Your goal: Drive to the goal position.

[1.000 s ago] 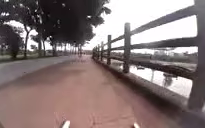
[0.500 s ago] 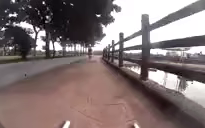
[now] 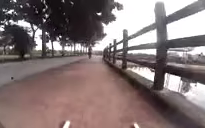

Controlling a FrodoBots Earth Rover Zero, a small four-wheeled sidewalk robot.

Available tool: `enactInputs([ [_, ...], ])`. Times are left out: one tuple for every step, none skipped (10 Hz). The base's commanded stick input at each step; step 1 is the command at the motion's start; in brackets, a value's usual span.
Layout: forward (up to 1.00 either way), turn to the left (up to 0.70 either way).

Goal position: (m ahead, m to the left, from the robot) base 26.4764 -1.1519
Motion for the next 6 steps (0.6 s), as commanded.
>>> enactInputs([
  [1.0, 0.0],
  [1.0, 0.02],
  [1.0, 0.02],
  [1.0, 0.02],
  [1.0, 0.03],
  [1.0, 0.03],
])
